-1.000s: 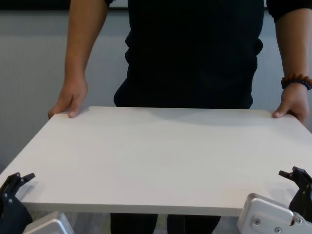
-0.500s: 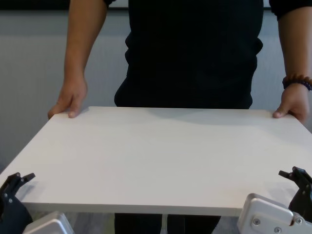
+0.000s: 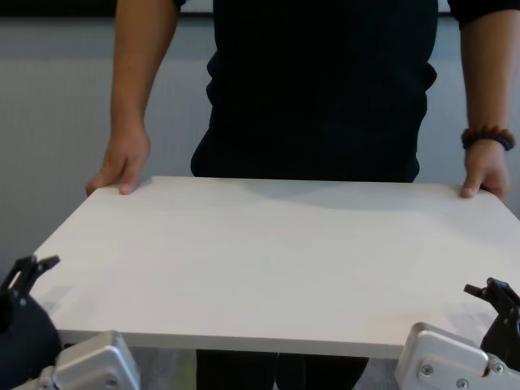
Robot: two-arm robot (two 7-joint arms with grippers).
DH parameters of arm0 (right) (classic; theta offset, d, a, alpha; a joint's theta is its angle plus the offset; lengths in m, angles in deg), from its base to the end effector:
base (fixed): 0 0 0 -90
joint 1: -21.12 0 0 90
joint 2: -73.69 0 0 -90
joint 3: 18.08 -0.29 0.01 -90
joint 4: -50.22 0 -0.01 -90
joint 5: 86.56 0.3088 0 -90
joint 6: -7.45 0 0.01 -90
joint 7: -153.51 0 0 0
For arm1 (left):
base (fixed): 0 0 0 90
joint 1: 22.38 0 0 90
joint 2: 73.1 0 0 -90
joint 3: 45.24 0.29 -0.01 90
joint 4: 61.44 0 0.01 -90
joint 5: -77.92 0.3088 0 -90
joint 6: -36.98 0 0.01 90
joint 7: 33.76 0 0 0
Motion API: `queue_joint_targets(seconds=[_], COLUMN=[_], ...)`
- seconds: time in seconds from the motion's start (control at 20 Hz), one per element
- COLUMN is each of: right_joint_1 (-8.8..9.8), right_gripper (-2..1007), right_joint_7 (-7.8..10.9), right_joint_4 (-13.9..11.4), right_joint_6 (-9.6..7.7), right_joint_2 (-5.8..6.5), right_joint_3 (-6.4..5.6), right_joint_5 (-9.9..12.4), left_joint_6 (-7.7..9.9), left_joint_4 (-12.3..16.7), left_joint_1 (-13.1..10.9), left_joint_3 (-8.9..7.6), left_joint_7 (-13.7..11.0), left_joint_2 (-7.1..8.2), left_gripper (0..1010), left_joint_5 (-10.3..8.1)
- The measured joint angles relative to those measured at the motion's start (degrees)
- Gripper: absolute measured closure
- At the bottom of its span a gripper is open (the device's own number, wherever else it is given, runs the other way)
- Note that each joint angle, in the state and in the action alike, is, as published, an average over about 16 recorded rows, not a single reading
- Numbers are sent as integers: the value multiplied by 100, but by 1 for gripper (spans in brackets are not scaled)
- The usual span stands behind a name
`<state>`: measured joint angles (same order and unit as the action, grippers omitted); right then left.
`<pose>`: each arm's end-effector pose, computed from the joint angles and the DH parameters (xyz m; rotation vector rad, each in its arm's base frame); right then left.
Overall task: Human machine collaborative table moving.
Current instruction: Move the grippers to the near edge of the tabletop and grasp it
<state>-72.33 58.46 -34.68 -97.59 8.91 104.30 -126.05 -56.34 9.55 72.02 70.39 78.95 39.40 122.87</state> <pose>0.2982 0.0160 -0.3553 -0.9988 -0.7956 -1.0280 0.3094 0.0306 -0.4008 0.8366 -0.9987 1.1897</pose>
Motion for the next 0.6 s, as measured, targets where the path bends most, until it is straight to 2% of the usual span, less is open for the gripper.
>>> queue_joint_targets(seconds=[0.35,0.6], right_joint_1=[0,0], right_gripper=[4,4], right_joint_7=[0,0], right_joint_4=[0,0], right_joint_6=[-2,-3], right_joint_2=[0,0], right_joint_3=[1,1], right_joint_5=[0,0], left_joint_6=[205,358], left_joint_4=[-177,-241], left_joint_1=[163,183], left_joint_3=[119,162], left_joint_7=[295,385], left_joint_2=[-70,-87], left_gripper=[10,10], left_joint_5=[597,909])
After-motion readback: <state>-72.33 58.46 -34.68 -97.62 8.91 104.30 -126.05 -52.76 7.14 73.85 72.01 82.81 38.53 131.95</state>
